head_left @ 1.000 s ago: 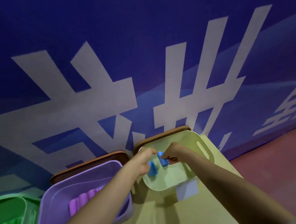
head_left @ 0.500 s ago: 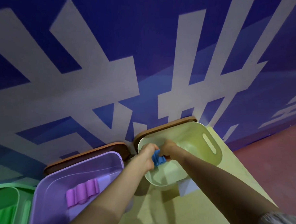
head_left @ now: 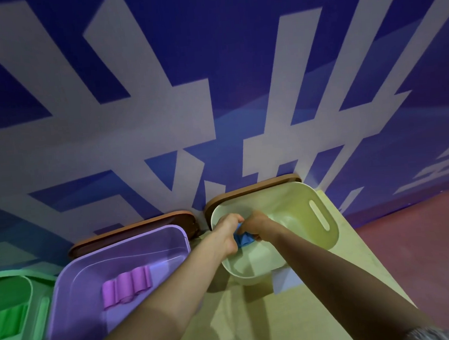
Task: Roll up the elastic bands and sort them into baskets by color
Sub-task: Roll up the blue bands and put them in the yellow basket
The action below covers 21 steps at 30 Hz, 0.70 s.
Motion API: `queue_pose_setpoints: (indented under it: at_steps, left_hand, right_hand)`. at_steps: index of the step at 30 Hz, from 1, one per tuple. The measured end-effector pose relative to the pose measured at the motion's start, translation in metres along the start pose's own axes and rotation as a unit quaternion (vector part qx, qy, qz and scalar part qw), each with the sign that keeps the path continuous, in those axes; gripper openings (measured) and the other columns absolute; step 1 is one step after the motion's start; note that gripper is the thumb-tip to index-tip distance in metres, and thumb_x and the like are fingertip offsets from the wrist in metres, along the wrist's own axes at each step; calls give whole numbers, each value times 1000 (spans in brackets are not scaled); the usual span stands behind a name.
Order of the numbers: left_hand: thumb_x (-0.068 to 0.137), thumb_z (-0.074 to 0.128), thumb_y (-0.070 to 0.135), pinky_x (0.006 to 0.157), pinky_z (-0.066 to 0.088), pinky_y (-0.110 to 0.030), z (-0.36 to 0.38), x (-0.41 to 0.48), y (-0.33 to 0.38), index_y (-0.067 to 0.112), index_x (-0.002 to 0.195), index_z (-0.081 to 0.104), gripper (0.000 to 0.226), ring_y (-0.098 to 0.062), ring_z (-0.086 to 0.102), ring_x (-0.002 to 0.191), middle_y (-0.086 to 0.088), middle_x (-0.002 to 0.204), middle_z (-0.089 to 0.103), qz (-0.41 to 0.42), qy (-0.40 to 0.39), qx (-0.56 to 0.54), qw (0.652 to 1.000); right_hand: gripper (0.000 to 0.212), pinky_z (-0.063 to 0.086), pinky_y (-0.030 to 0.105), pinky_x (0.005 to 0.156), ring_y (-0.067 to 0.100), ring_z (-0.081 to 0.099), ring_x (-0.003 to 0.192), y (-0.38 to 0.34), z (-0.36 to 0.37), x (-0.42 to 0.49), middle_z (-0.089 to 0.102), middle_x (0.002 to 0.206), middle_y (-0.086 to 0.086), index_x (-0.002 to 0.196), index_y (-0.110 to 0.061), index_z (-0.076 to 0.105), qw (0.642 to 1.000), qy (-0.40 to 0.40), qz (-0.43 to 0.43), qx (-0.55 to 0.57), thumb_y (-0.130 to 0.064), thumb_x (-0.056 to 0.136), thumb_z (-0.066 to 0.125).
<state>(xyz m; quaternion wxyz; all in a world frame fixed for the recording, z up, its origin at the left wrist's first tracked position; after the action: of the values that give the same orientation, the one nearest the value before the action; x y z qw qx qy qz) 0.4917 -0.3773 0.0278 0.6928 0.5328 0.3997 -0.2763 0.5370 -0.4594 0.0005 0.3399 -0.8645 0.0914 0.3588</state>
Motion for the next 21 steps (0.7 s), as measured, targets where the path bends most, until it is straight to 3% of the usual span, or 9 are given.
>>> queue_pose_setpoints:
  at_steps: [3,5,8,10,12,15,18,21]
  left_hand:
    - [90,50,12,87,46,-37,-4,-6,-1,3,87,47,10,-29,60,95,-14,101,55,-5,14,0,1000]
    - [91,51,14,95,44,-38,-5,-8,1,2,90,45,14,-29,55,112,-15,116,51,-12,10,-10,1000]
    - [94,50,15,87,47,-37,-4,-34,7,2,129,39,39,-26,56,99,-16,123,48,12,-13,-31,999]
    - [96,48,15,98,40,-40,-6,-59,13,0,138,33,47,-30,47,119,-18,142,35,50,-31,-32,998]
    - [97,46,16,102,36,-42,-13,-89,18,-2,131,42,39,-32,36,132,-20,145,32,89,-66,-30,993]
    - [97,45,16,93,43,-40,-38,-140,19,4,104,56,18,-30,50,112,-19,125,48,138,-115,-42,983]
    - [95,46,13,88,48,-38,-80,-188,15,5,98,59,15,-26,59,97,-16,112,57,199,-130,-64,969]
    - [96,43,11,84,49,-36,-134,-224,3,5,99,60,18,-24,62,92,-13,105,63,254,-118,-99,955]
  right_hand:
    - [20,42,25,60,18,51,64,3,-8,-9,48,70,6,75,-7,52,999,-1,28,34,-18,87,63]
    - [17,43,30,70,21,54,81,4,-15,-16,54,87,8,91,-6,57,997,0,39,63,-21,88,64]
    - [32,42,31,75,20,54,90,1,-32,-39,54,103,7,115,-3,57,990,10,16,143,-22,89,63]
    - [27,42,30,74,19,54,88,-7,-43,-65,56,102,7,111,-5,58,978,22,-28,204,-20,90,62]
    - [17,44,28,74,17,56,87,-20,-52,-99,59,102,6,105,-10,58,962,30,-78,258,-19,91,61]
    - [20,49,30,85,14,61,88,-46,-51,-160,65,101,4,109,-9,62,940,18,-160,301,-18,92,60]
    - [17,49,32,89,14,62,87,-74,-32,-222,65,95,4,105,-9,62,921,0,-235,311,-19,92,60]
    - [12,49,27,83,12,61,81,-99,7,-274,65,89,2,102,-10,61,901,-23,-284,327,-18,93,59]
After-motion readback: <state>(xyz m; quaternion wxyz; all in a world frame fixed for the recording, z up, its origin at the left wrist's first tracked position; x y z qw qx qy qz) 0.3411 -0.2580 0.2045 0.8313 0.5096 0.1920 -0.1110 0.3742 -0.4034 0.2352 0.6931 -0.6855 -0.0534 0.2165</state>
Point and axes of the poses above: each hand's wrist, its own x-axis towards the middle knuckle, its own z-axis out of the palm, y = z × x, the point moved 5 cm from there along x, towards the middle knuckle
